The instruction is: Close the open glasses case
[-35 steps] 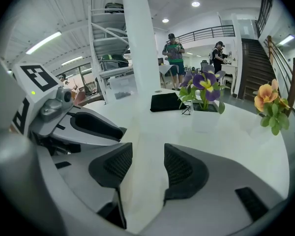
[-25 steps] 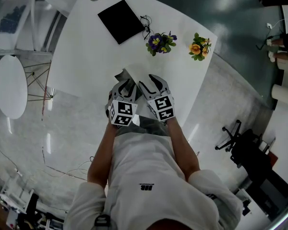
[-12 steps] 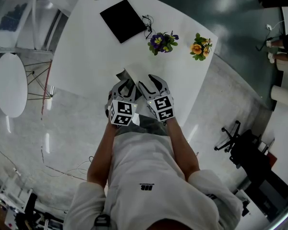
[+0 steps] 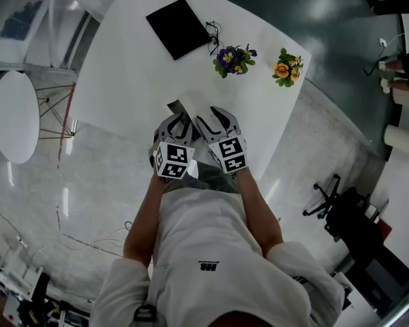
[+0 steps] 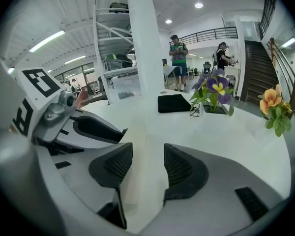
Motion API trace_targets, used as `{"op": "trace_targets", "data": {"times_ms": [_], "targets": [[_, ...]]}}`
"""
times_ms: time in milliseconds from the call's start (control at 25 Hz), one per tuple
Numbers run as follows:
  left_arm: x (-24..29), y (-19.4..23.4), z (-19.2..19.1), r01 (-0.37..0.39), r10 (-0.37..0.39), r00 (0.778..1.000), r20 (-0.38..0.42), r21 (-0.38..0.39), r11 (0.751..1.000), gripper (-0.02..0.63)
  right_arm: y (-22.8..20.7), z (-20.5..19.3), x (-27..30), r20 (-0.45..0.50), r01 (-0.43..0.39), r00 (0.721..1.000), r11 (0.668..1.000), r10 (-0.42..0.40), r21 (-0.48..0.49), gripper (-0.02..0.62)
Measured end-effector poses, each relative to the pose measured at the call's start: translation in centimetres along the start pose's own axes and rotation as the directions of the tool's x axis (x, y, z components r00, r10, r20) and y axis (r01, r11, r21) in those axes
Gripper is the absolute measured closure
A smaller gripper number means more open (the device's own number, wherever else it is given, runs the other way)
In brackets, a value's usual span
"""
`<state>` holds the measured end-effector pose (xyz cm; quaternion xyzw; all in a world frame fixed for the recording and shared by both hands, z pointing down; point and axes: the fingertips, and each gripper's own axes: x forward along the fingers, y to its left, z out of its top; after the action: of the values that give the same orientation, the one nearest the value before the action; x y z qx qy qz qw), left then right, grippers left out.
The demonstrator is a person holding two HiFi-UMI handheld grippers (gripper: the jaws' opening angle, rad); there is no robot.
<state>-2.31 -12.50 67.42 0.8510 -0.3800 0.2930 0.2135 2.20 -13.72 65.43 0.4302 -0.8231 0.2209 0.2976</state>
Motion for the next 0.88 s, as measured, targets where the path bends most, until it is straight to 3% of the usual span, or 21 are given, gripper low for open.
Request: {"op": "trace_targets", "data": {"times_ms": [880], "targets": [[-1.2,1.0,-2.0,-0.023,0.022,1.000,-0.018,-0.023,0.999,0.482,2.0,-0.2,0.4,-0.005,-0.017,1.000,1.000,0.017,-0.021,0.392]]}}
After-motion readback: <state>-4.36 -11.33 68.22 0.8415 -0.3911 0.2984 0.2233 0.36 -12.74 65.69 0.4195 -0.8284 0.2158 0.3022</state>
